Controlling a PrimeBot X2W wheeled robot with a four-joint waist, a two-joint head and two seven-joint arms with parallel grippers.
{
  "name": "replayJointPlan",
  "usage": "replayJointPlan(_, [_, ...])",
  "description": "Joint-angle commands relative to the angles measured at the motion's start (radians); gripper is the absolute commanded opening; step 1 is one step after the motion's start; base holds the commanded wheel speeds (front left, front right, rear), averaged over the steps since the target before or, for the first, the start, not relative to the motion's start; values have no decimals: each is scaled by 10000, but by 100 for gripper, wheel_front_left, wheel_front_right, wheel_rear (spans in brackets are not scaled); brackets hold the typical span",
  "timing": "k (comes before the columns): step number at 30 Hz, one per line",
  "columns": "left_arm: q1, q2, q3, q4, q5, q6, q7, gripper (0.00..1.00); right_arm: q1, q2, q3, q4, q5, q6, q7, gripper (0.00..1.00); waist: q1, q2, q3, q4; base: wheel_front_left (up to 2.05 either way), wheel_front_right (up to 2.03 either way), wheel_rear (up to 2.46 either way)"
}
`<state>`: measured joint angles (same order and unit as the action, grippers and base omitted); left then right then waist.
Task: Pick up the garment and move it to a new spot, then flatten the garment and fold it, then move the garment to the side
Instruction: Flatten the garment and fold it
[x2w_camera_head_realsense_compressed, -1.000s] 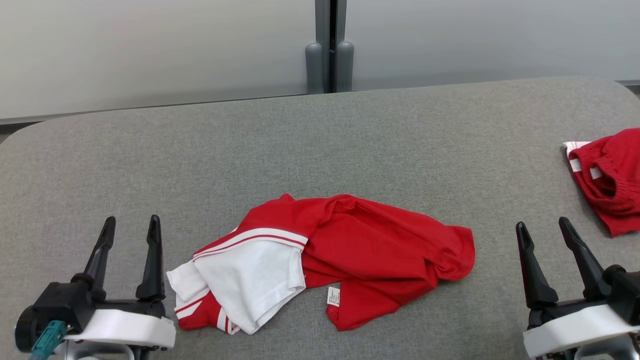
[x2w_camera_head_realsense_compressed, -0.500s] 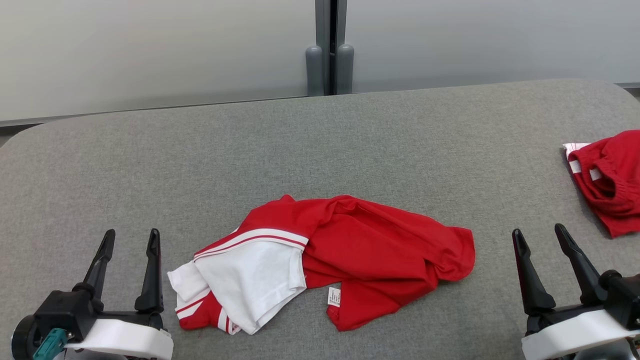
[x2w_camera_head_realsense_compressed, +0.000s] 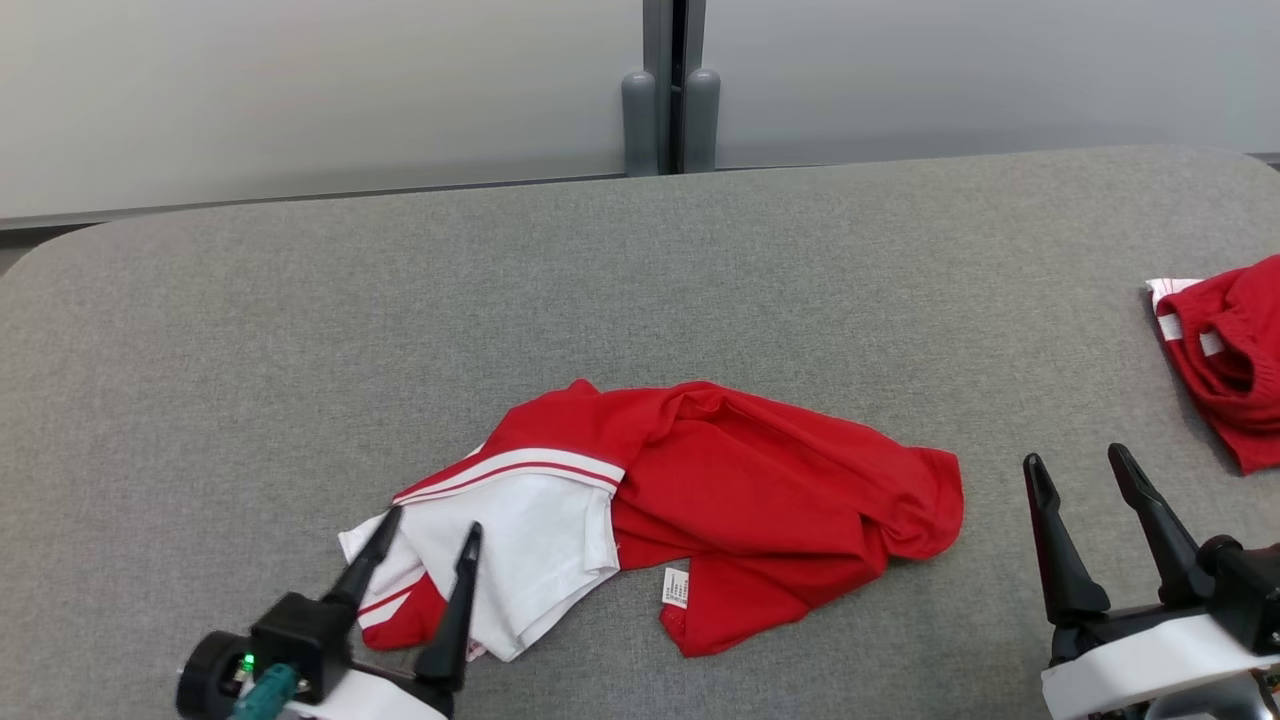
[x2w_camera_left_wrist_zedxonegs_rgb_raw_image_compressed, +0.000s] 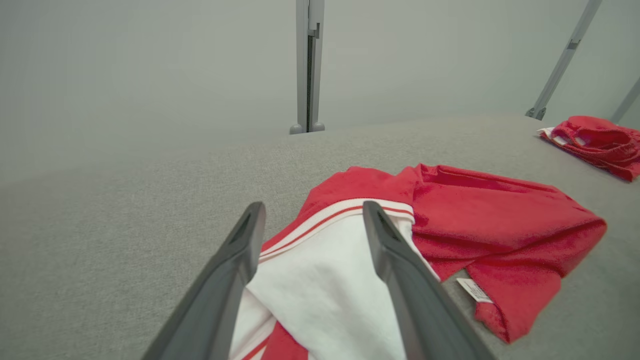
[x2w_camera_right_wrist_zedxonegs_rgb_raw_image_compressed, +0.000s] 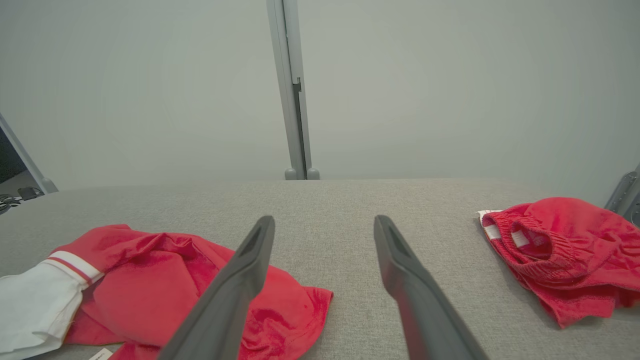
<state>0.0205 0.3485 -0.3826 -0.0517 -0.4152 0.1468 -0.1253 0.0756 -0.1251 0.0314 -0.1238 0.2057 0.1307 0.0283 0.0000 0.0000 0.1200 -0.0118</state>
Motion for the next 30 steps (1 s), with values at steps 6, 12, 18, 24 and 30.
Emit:
replayJointPlan(6, [-146,-336,-1241,1030,3,-880,544,100,-238,-18,17,30,62,0,-57,100,0,0,350,46,0,0,0])
replayJointPlan(12, [-510,-504,-1695,2317,308,-1031,556,100,-397,-58,13,98,84,0,-121,100,0,0,573,3,0,0,0])
replayJointPlan(18, [-811,-644,-1756,2868,447,-954,182,0,-287,40,-127,265,117,-2,-144,100,0,0,638,-75,0,0,0])
replayJointPlan(24, [-939,-544,-1737,2566,537,-900,-32,0,50,79,-272,777,199,0,-59,100,0,0,655,-30,0,0,0])
replayJointPlan(30, [-951,-348,-1631,1989,556,-770,8,0,63,148,249,1733,538,0,-178,100,0,0,815,22,0,0,0])
